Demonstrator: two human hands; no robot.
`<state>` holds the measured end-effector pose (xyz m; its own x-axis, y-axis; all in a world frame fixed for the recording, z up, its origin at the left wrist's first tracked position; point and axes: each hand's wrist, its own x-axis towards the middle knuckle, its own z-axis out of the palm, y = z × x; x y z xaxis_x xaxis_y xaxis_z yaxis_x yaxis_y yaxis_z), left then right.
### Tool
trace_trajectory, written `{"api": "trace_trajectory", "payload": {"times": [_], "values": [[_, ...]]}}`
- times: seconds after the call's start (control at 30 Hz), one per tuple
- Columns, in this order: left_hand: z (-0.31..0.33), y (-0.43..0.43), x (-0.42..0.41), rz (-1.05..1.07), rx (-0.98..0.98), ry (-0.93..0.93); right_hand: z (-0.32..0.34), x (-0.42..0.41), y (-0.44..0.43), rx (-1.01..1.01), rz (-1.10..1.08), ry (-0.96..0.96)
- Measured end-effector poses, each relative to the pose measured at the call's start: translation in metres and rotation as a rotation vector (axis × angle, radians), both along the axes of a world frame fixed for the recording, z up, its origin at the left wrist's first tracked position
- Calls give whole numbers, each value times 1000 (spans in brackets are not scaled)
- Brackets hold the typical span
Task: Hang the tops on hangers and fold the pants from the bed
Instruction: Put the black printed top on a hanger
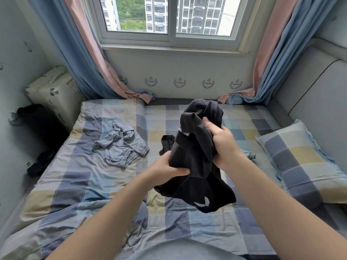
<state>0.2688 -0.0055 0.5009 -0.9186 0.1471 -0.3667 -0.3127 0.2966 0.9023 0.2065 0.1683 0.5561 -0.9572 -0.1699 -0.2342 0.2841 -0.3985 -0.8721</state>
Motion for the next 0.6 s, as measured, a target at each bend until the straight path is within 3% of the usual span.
{"api": "trace_trajectory", "payload": {"times": [0.17,0.37,0.6], "values": [[-11,-2,-8,147,-172,170,6,-6,9,-87,-27,-76],[-6,-16,-16,340,-92,228,0,-10,22,-133,-89,-237],[12,-24,-23,442,75,160,-21,1,39,-67,-52,-316]]}}
